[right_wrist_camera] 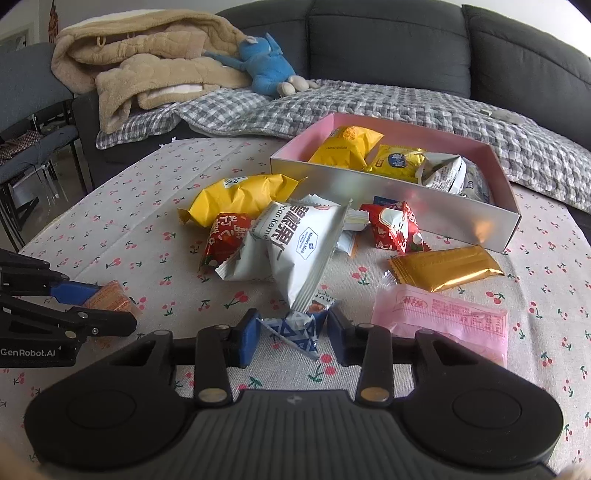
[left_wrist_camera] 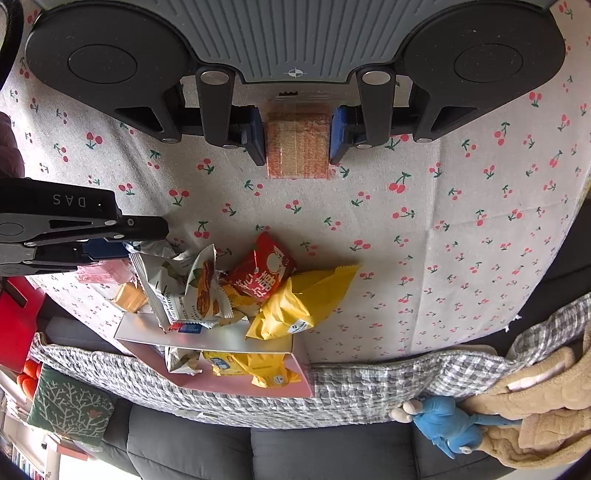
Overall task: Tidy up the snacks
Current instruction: 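Carry the wafer and blue-white packet into the pink box and open both grippers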
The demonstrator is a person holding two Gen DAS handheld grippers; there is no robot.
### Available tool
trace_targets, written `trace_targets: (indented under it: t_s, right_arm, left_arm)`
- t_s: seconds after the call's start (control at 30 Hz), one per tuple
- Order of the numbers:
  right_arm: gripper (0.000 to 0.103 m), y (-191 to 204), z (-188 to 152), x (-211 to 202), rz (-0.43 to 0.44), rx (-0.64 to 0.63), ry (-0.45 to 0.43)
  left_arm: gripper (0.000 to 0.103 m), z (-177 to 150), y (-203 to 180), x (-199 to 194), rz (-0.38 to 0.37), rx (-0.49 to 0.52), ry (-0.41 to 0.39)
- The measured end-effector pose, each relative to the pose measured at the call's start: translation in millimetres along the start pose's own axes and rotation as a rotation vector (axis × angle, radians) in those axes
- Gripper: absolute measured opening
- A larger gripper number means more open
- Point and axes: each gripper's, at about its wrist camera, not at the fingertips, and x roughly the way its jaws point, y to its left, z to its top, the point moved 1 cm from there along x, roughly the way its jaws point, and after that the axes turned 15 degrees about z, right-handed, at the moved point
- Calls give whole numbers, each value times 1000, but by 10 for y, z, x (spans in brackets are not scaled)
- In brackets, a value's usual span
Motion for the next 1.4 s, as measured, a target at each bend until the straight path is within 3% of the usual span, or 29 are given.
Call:
trace_targets:
  t_s: [0.43,0.97,1.4]
  right_arm:
    - [22,-93,50,-163,20,54,20]
    - [21,-275,24,-512,88,132,37]
    - [21,-225,205,-677,145,127,-32]
  left_arm:
    - [32,88,-75,-54,-19,-3,-13]
    - [32,201,-251,-151,-63,24,-36]
    - [32,395,-303,-168,-87,-15,-33]
